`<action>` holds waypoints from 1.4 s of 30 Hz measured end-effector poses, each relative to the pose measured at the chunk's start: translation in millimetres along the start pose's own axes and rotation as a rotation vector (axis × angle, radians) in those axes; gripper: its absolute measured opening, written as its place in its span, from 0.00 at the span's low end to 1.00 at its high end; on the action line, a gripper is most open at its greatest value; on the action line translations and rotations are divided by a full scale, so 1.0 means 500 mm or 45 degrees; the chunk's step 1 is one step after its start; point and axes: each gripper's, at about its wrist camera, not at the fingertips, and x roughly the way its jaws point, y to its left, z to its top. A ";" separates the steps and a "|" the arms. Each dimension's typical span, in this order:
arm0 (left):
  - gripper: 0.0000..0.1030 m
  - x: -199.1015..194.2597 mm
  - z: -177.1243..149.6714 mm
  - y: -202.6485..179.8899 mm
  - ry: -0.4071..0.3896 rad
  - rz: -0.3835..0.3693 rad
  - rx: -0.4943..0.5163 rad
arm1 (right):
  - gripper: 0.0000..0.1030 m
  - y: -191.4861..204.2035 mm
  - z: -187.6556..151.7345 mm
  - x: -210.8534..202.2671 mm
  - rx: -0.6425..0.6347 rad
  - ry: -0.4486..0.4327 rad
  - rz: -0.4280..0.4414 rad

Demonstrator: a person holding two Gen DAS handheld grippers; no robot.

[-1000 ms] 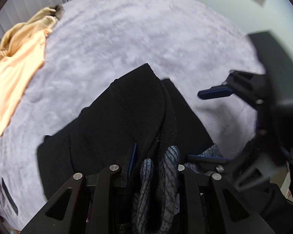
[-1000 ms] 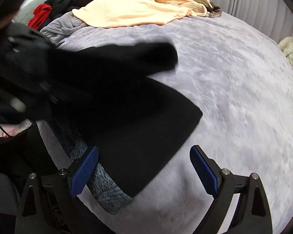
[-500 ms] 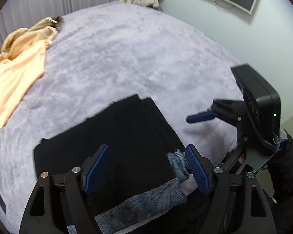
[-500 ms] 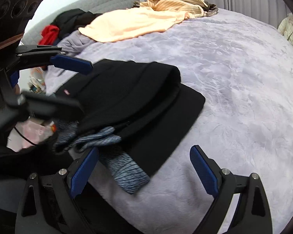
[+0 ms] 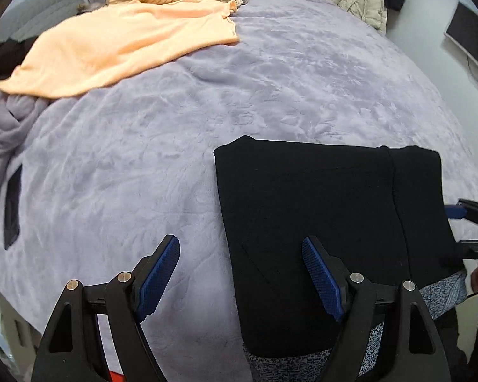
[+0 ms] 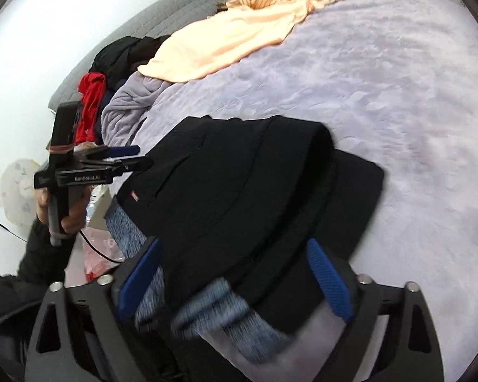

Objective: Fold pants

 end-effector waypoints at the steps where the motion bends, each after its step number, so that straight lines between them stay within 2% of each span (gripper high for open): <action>1: 0.79 0.004 -0.004 0.010 -0.012 -0.039 -0.036 | 0.73 0.002 0.011 0.014 0.004 0.014 0.015; 2: 0.84 0.007 -0.009 0.013 -0.018 -0.059 -0.062 | 0.72 0.014 0.024 0.034 -0.003 0.023 0.016; 3: 0.96 0.010 -0.012 0.015 -0.022 -0.058 -0.077 | 0.68 0.022 0.031 0.044 -0.006 0.030 0.019; 4: 0.99 0.017 -0.014 0.015 -0.032 -0.043 -0.085 | 0.55 0.028 0.040 0.058 -0.010 0.036 0.017; 6: 0.99 0.026 -0.021 0.021 -0.053 -0.047 -0.086 | 0.40 0.028 0.054 0.074 0.004 0.040 0.008; 8: 0.99 0.024 -0.023 0.031 -0.055 -0.090 -0.112 | 0.34 0.018 0.059 0.073 0.067 0.028 0.011; 10: 0.99 0.019 -0.019 0.033 -0.056 -0.124 -0.125 | 0.27 0.035 0.050 0.047 0.035 -0.014 -0.005; 13: 0.99 -0.005 -0.010 0.001 -0.074 -0.138 -0.073 | 0.20 0.071 0.047 -0.009 -0.002 -0.112 -0.037; 17: 0.99 -0.049 0.006 -0.080 -0.155 -0.198 0.071 | 0.19 0.073 0.039 -0.091 -0.004 -0.223 -0.089; 19: 0.99 -0.034 0.012 -0.112 -0.148 -0.179 0.130 | 0.19 0.030 0.032 -0.078 0.076 -0.182 -0.161; 21: 0.99 0.019 0.015 -0.133 -0.060 -0.147 0.142 | 0.19 -0.017 0.015 -0.039 0.134 -0.099 -0.246; 22: 0.99 0.042 0.012 -0.143 -0.024 -0.126 0.151 | 0.19 -0.036 0.007 -0.027 0.158 -0.078 -0.251; 24: 0.99 0.059 0.006 -0.155 -0.040 -0.074 0.180 | 0.19 -0.054 0.000 -0.021 0.198 -0.100 -0.213; 26: 0.99 0.053 0.010 -0.148 -0.040 -0.100 0.158 | 0.21 -0.063 -0.004 -0.030 0.217 -0.112 -0.188; 29: 0.99 0.035 0.022 -0.127 -0.050 -0.070 0.121 | 0.42 -0.074 -0.007 -0.052 0.257 -0.111 -0.219; 31: 0.99 0.022 0.032 -0.114 -0.083 -0.010 0.101 | 0.62 -0.072 -0.004 -0.082 0.271 -0.166 -0.310; 33: 0.99 0.018 0.049 -0.099 -0.105 0.036 0.056 | 0.70 -0.045 0.006 -0.115 0.191 -0.260 -0.467; 34: 0.99 0.018 0.057 -0.092 -0.114 0.046 0.032 | 0.76 -0.027 0.014 -0.125 0.138 -0.297 -0.512; 36: 0.99 0.031 0.079 -0.087 -0.100 0.089 -0.018 | 0.80 0.010 0.042 -0.122 0.039 -0.318 -0.479; 40: 0.99 0.068 0.100 -0.091 -0.082 0.269 -0.029 | 0.79 0.074 0.108 -0.045 -0.106 -0.234 -0.406; 42: 0.99 0.083 0.106 -0.076 -0.053 0.253 -0.068 | 0.79 0.085 0.135 0.018 -0.182 -0.141 -0.443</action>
